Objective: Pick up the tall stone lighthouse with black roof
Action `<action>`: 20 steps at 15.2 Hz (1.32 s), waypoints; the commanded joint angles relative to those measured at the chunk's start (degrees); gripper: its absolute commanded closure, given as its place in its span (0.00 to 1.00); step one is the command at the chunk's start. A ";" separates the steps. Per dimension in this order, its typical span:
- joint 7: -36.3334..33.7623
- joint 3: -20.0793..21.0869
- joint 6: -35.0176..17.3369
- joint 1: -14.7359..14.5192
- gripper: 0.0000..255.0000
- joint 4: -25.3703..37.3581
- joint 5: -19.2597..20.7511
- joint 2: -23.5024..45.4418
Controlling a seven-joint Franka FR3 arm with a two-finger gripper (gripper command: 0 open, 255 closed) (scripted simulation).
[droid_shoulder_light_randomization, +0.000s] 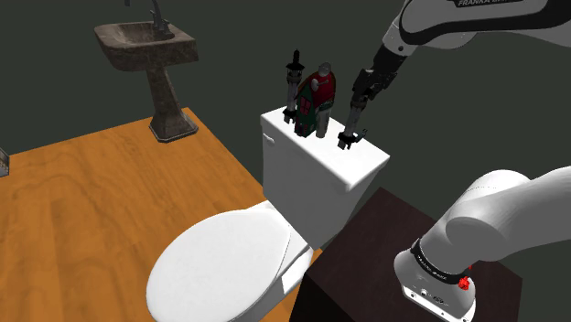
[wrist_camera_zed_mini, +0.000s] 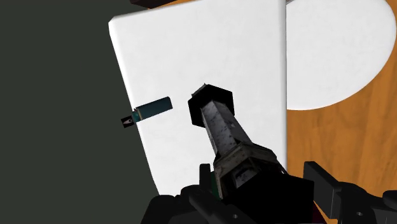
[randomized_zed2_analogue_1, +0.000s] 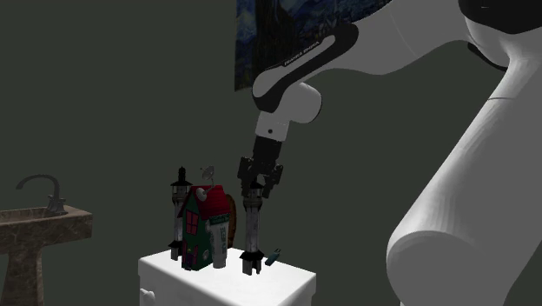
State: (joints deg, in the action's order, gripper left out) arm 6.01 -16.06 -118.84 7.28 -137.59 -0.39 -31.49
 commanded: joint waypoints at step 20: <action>-1.19 0.90 10.67 -0.34 1.00 10.67 -0.20 0.04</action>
State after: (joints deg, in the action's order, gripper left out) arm 4.83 -15.15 -109.02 6.97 -127.90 -0.57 -31.57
